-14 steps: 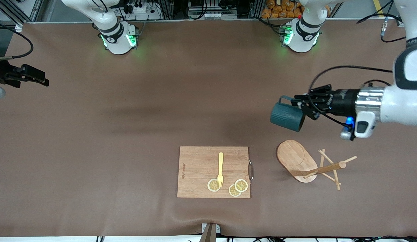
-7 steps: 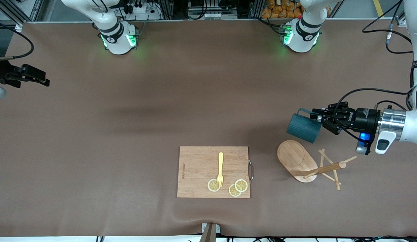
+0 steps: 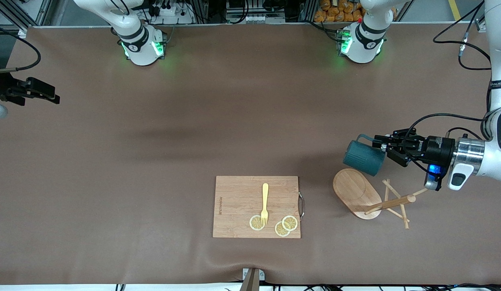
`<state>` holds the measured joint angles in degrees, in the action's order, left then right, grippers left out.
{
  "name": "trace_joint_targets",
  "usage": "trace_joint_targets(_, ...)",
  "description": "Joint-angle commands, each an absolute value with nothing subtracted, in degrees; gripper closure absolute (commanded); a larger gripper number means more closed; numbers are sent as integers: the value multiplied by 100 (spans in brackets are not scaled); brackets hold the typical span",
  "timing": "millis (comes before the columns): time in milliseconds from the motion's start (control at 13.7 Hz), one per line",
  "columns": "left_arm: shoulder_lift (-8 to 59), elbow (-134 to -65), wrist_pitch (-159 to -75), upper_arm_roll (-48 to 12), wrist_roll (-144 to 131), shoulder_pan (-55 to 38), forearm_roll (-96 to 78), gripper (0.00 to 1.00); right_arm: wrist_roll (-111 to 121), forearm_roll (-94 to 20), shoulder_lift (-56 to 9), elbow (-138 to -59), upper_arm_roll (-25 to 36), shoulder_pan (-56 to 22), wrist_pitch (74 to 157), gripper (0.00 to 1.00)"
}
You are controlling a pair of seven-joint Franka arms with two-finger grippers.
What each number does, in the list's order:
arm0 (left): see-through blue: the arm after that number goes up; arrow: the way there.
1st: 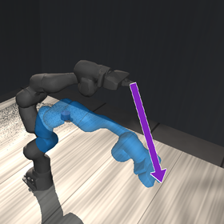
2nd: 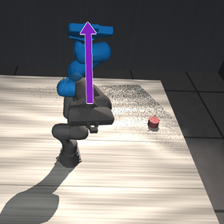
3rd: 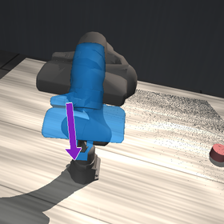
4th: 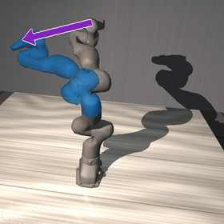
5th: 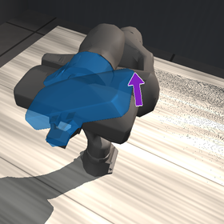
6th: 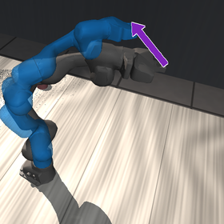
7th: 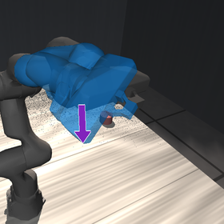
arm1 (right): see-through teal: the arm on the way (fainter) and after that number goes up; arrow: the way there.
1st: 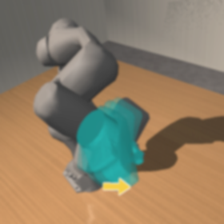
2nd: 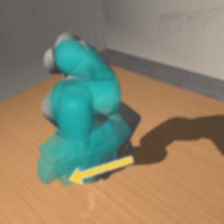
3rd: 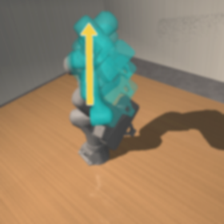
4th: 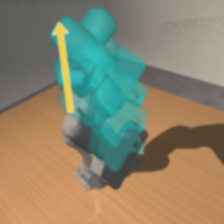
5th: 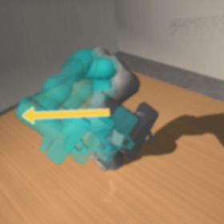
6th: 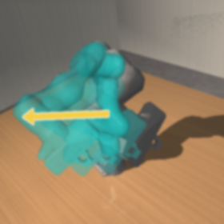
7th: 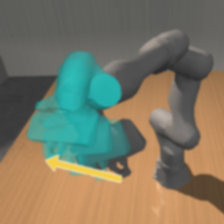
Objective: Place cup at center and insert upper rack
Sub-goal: 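Hang the mug by its handle onto a peg of the wooden stand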
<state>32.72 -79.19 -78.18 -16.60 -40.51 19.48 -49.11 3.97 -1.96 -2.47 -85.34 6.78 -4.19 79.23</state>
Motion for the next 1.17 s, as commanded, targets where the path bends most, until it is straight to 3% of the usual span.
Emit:
trace_joint_targets(0,3532,-7682,-7726,-1714,-3911,2188,-5159,100,316,-132,-193,-8587,686,-466,7919,0)
trace_joint_targets(1094,4060,-7559,-7770,-1705,-2726,2540,-5722,100,316,-132,-220,-8587,686,-475,7972,0)
